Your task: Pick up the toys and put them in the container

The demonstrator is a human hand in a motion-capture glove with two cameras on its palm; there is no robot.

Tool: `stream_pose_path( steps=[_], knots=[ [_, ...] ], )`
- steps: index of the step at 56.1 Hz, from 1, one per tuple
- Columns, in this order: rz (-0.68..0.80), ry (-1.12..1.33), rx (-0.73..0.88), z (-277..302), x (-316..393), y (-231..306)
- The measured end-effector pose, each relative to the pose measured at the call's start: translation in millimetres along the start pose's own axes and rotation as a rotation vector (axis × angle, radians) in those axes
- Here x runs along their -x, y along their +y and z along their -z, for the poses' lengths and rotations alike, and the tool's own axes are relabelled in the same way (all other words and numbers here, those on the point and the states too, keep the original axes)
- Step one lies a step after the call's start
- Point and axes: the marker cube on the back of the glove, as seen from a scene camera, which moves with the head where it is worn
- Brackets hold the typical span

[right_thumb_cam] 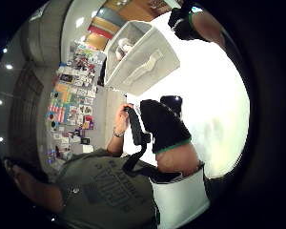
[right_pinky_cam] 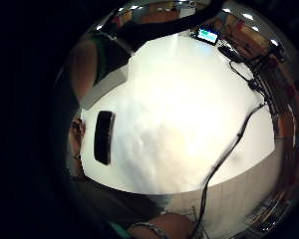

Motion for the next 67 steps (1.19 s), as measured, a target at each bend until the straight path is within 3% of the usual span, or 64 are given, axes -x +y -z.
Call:
stream_pose_path(
  steps=[67],
  knots=[
    [-0.025,-0.028,0.047,-12.9,-0.5,-1.4]
  ],
)
